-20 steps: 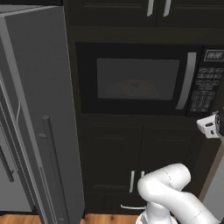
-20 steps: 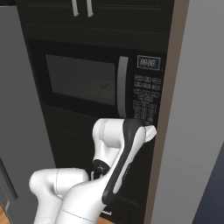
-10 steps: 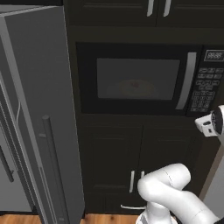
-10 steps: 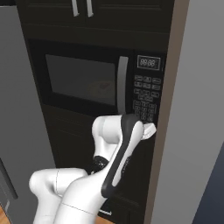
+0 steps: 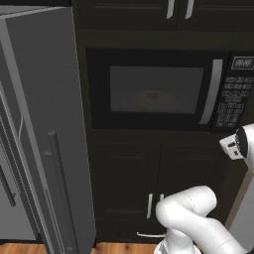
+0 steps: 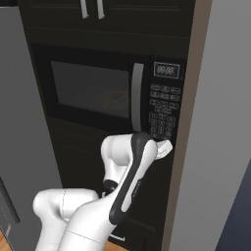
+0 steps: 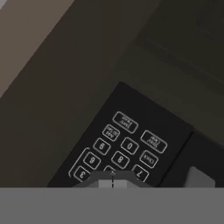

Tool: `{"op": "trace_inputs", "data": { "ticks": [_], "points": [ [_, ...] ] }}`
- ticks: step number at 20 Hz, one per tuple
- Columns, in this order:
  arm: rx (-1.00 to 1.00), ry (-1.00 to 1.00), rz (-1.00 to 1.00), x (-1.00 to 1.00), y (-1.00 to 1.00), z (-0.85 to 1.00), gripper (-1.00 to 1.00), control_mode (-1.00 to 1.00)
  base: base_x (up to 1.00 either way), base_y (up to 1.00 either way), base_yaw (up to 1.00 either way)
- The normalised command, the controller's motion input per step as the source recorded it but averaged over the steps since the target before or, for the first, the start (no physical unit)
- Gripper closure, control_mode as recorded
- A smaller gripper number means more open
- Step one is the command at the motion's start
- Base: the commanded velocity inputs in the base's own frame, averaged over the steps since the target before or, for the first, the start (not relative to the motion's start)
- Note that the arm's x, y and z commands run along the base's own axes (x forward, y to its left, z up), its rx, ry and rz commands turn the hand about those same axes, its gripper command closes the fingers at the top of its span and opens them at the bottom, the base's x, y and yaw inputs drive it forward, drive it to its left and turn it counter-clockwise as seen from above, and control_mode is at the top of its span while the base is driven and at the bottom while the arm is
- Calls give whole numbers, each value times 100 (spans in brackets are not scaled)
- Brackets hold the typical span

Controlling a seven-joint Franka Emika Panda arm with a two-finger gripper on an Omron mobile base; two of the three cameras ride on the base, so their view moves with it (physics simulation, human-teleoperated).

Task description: Transport the steak from the fridge to the microwave and turn on the microwave.

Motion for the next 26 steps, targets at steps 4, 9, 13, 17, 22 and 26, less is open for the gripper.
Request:
{"op": "trace_inputs", "data": {
  "ticks": [4,9,13,17,22,26],
  "points": [
    [-5,0,0,21,1,-16,100,-100,0,0,0],
    [-7,0,0,24,4,-19,100,-100,0,0,0],
    [-6,0,0,28,5,-14,100,-100,0,0,0],
    [-1,1,0,30,0,-4,100,-100,0,0,0],
    [0,1,0,24,-2,-2,100,-100,0,0,0],
    [0,2,0,24,0,-2,100,-100,0,0,0]
  ]
}}
